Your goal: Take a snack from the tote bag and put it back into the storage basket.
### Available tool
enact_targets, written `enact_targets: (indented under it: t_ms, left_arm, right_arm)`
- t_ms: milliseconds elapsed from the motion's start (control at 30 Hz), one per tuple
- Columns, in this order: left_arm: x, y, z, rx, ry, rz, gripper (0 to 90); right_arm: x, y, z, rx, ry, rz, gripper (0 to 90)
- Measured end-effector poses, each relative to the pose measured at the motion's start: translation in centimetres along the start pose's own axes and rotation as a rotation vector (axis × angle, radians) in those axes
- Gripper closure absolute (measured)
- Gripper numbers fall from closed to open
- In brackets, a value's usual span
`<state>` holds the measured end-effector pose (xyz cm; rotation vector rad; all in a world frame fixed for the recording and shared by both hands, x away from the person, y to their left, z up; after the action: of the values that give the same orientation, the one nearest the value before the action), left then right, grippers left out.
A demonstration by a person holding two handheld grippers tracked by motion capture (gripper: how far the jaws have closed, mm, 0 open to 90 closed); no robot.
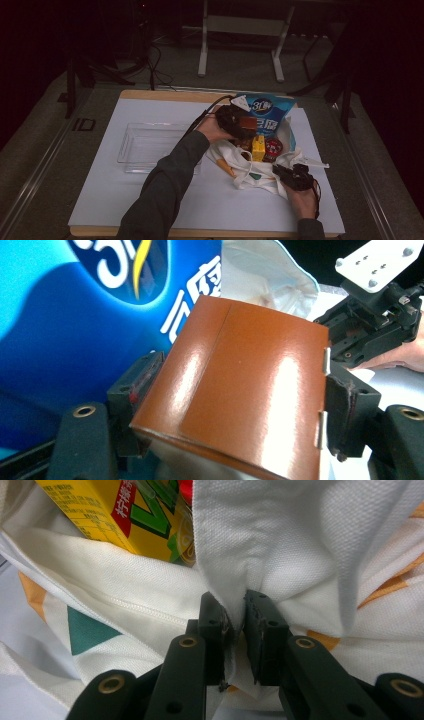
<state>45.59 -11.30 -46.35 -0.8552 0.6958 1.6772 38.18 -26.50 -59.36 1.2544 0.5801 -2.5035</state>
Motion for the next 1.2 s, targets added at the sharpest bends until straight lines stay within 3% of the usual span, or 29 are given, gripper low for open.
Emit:
enact_targets:
  t_ms: [400,633,900,967,1200]
  left_arm:
    - [0.9,0.5,-0.3,0.048,0.049,0.028,30.3]
    - [1.5,0.0,0.3,0.037,0.067,0.051,29.6]
    - [1.1,0.1,0.0,0.01,0.077,0.038,33.1]
    - [0.9,0.2,-0.1,0.007,0.089,0.034,33.9]
    - [0.5,0.7,-0.3,0.049,0.164,0.08,33.4]
  right_arm:
    - [0.0,0.0,0.0,-0.007,0.003,-0.004,78.1]
    - [0.0,0.0,0.0,-0.012,0.005,-0.006,78.1]
    - [0.0,0.1,0.0,-0.013,0.005,-0.007,78.0]
    - [0.0,0.0,0.0,-0.015,0.004,-0.01,78.1]
    - [0.0,0.1,0.0,-0.018,0.004,-0.012,78.1]
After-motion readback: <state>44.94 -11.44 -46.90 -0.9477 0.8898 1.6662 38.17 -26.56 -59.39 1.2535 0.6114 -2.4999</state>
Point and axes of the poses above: each handheld gripper's, and its own axes: z roughly backward along the jaws, x roughly out of its underside, y roughly to its right, the point moved 10 cm from there along -z, roughly forward along the jaws, and after that the axes turned 4 degrees about y, right-handed, at the moved point
